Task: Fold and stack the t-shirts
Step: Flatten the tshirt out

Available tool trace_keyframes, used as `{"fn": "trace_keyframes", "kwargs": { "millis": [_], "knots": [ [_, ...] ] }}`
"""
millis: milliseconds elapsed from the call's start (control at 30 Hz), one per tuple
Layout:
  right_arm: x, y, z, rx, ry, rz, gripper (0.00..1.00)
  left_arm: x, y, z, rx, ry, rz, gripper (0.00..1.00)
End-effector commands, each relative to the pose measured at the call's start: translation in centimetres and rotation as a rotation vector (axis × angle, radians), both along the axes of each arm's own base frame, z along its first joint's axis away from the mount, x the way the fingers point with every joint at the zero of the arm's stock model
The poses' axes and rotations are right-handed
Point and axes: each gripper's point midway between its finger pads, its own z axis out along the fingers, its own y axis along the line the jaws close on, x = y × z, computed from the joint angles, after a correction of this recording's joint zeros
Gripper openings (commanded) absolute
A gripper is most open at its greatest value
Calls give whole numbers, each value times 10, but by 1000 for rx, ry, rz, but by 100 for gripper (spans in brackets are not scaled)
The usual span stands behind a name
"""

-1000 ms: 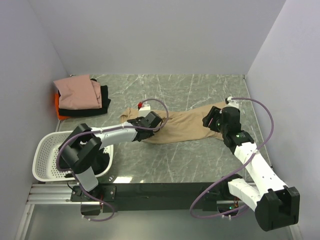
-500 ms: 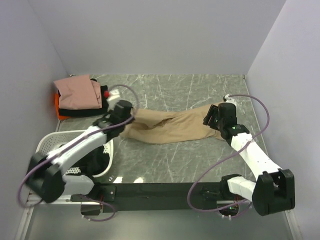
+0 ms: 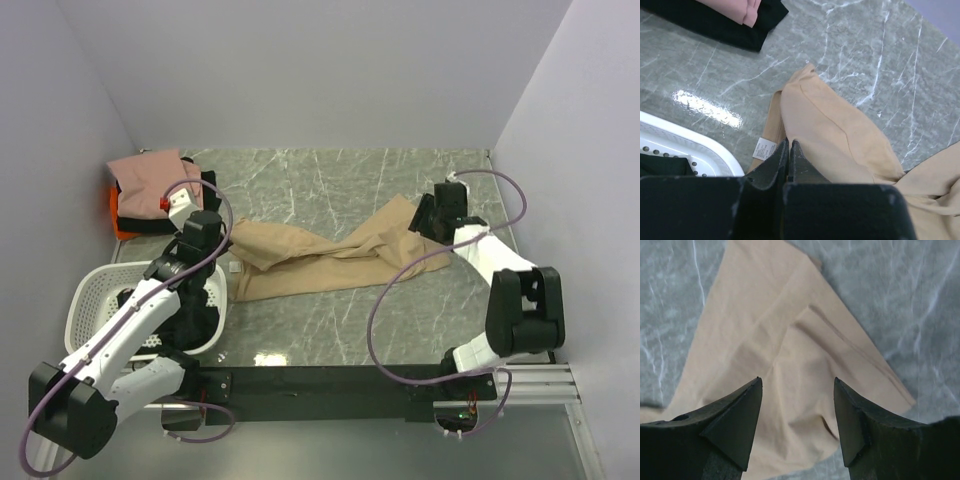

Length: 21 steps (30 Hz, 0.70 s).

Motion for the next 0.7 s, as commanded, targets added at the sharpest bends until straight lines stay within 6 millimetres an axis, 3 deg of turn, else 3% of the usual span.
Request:
{"fn": "trace_keyframes", "kwargs": {
  "millis": [0,67,100,400,500,667],
  "knots": [
    [41,2,38,9,-109,27,65,5,-2,7,1,-14,-18,1],
    [49,7,37,26,-98,47,65,4,-2,5,-1,-10,-22,1],
    [59,9,49,29,-126,54,65,4,-3,5,-4,-13,-25,1],
    [140,21,19,35,-8,102,63,5,-4,5,-8,-9,-36,1],
    [157,25,4,32,29,114,63,5,-4,5,-7,-7,-39,1],
    [168,27,-13,-12,85,119,62,6,-5,6,-7,-10,-43,0]
  ]
}}
